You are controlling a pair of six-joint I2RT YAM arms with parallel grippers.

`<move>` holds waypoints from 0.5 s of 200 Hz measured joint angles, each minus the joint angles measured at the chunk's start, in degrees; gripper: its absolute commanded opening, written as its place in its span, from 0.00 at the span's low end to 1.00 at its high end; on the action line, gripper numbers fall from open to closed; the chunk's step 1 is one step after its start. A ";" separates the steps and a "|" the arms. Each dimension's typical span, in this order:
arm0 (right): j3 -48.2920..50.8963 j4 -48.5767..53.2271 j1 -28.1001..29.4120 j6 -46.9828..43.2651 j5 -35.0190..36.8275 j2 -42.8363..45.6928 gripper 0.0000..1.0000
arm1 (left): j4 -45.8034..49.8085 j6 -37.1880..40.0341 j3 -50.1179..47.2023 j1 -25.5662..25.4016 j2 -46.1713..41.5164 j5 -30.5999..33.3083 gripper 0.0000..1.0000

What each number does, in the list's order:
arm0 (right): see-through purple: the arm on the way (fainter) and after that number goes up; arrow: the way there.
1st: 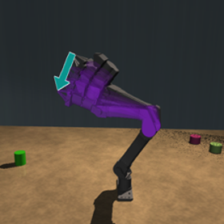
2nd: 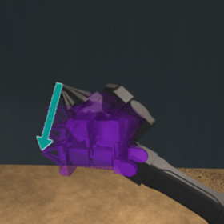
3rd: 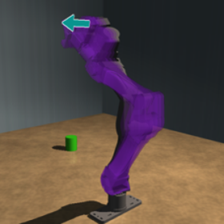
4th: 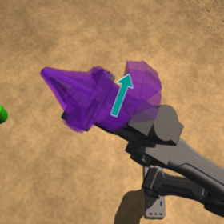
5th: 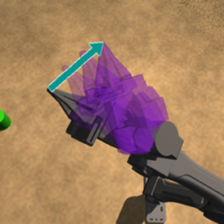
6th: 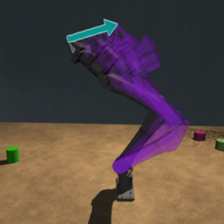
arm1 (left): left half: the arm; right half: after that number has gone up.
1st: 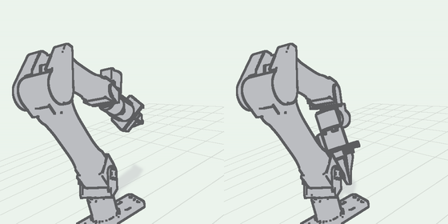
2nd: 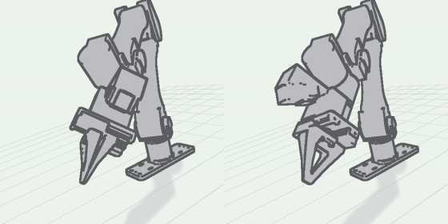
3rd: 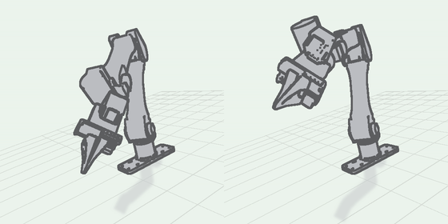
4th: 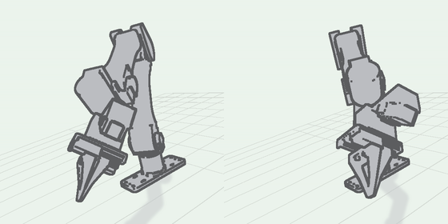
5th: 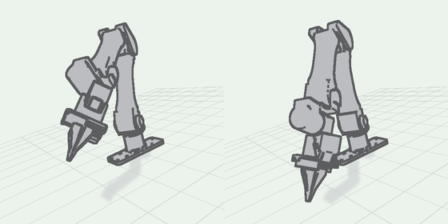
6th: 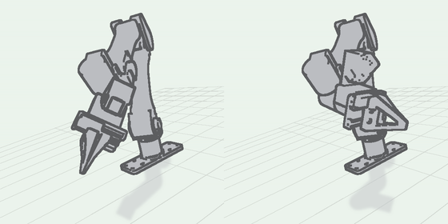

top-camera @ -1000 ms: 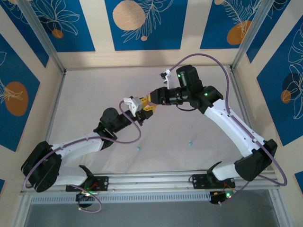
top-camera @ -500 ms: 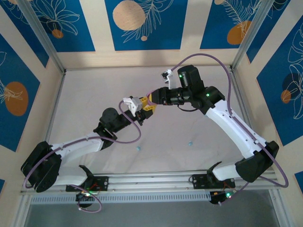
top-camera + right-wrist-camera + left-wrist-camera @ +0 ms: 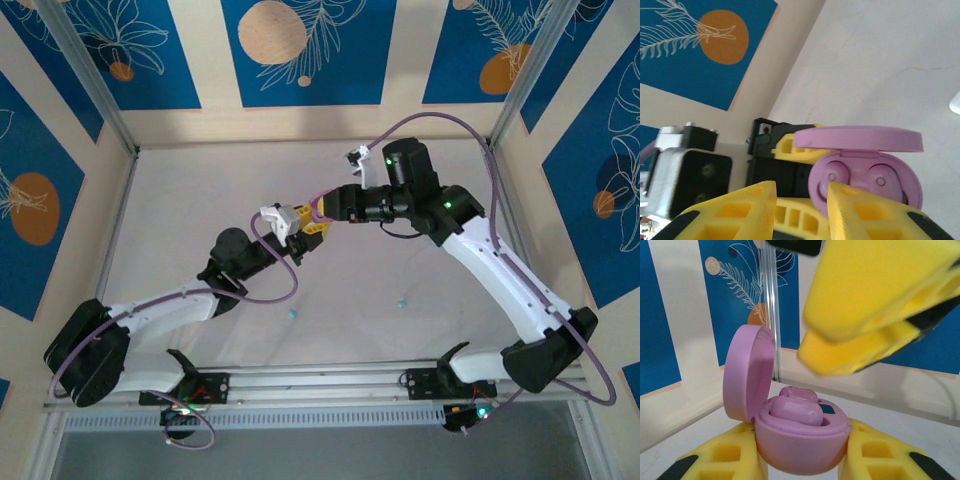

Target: Insert the wireless bluetooth earbuds into the charging case

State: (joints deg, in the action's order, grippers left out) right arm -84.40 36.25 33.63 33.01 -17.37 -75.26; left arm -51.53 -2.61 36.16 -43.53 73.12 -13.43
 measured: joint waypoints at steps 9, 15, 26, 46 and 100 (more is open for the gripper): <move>0.00 -0.39 0.00 -0.07 0.00 1.01 0.34 | 0.00 0.00 0.00 0.00 0.00 0.00 0.29; 0.02 -0.74 -0.09 -0.11 0.02 1.68 0.34 | 0.00 0.00 0.00 0.00 0.00 0.02 0.29; 0.04 -1.49 -0.28 -0.24 0.02 2.93 0.34 | 0.00 0.00 0.00 0.00 0.00 0.00 0.29; 1.03 -3.17 -0.90 -0.24 0.37 5.31 0.35 | 0.00 0.00 -0.02 0.00 -0.17 0.00 0.29; 2.14 -5.60 -6.23 1.38 2.45 5.55 0.41 | -0.04 0.00 -0.11 0.00 -0.63 -1.60 0.29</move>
State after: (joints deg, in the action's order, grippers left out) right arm -82.26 30.65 27.40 34.39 -14.92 -69.71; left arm -51.57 -2.61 36.05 -43.53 72.49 -15.03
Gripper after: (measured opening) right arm 0.394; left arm 0.312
